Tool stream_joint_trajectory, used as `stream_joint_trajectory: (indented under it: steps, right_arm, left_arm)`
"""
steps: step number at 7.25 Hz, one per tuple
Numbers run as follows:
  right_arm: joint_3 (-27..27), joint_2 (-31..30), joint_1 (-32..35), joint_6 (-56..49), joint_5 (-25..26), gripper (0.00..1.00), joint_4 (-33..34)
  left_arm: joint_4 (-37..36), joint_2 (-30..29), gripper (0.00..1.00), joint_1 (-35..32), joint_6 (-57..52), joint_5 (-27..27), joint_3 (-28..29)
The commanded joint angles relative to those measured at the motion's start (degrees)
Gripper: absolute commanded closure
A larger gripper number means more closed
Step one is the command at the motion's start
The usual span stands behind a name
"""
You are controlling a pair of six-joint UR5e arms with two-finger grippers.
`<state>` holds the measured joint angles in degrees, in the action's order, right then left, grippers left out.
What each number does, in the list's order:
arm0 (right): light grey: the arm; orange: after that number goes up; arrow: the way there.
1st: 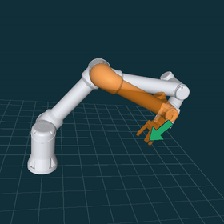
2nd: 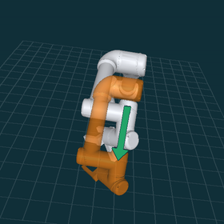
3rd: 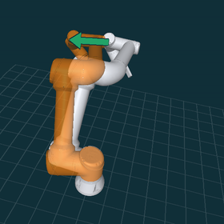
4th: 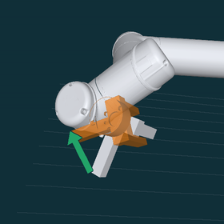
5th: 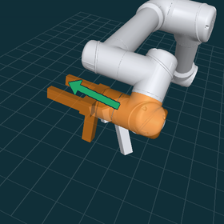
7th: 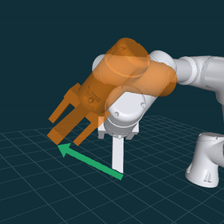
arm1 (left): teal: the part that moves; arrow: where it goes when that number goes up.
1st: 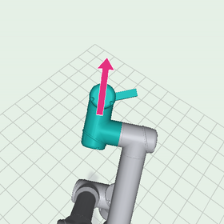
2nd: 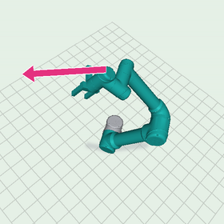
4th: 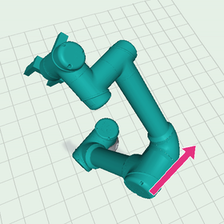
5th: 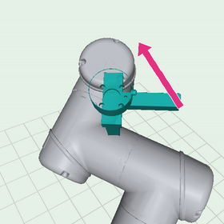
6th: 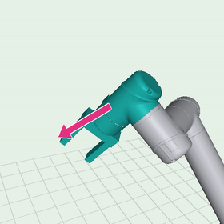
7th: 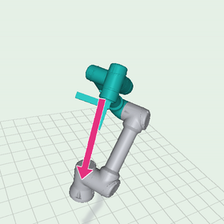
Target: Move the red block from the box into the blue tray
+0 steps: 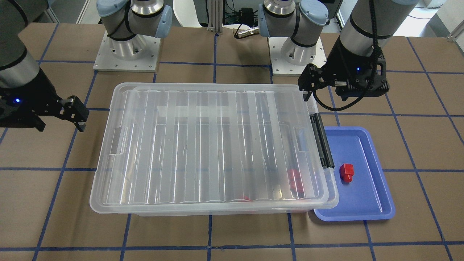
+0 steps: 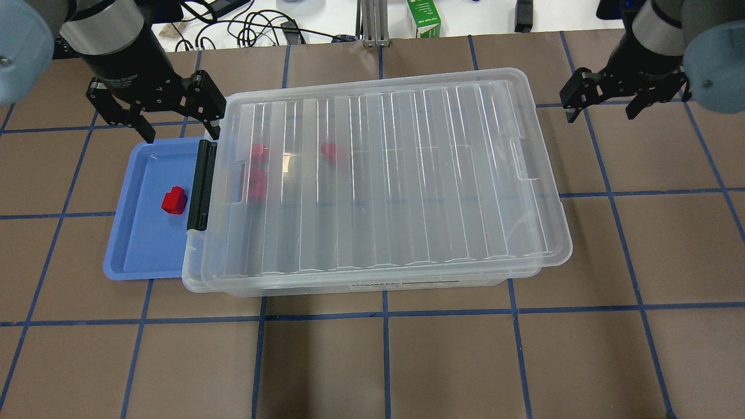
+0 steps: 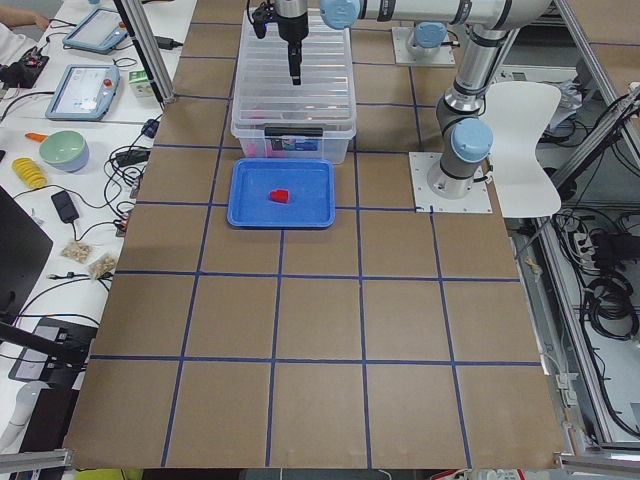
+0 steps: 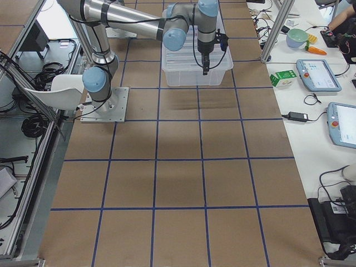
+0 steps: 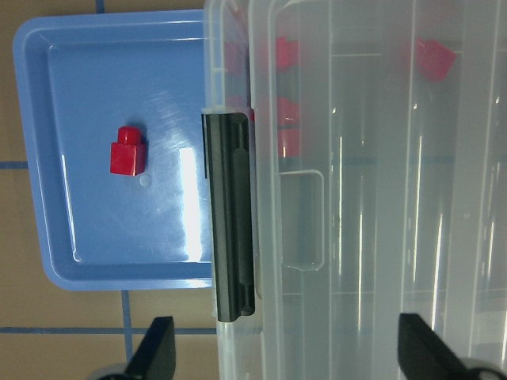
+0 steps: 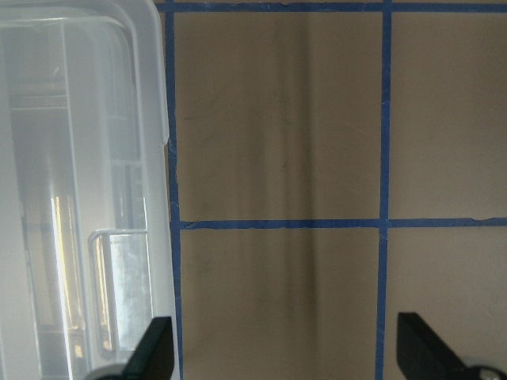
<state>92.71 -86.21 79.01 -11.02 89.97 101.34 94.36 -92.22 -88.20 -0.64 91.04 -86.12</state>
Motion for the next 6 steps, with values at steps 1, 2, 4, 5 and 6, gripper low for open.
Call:
stream_joint_trajectory:
  steps: [1,2,4,5,6]
  right_arm:
    - [-3.15,-4.91,0.0,0.47,0.29,0.0,-9.02]
    - [-3.07,-5.98,0.26,2.13,0.12,0.0,-10.19]
    - [-3.59,-5.99,8.03,10.64,-0.33,0.0,-9.33]
    - [-4.11,-6.07,12.35,12.06,0.11,0.0,-9.41]
    - [-4.82,-5.73,12.83,14.69,0.03,0.0,-9.76]
  left_arm:
    - [-0.05,1.69,0.0,-0.04,-0.33,0.54,-2.02]
    - [-0.05,1.7,0.0,1.0,-0.42,0.1,-2.2]
    - [0.22,1.87,0.0,1.01,-0.42,0.37,-2.47]
    - [0.3,1.87,0.0,1.01,-0.42,0.54,-2.47]
    - [0.3,1.7,0.0,0.75,-0.42,0.19,-2.56]
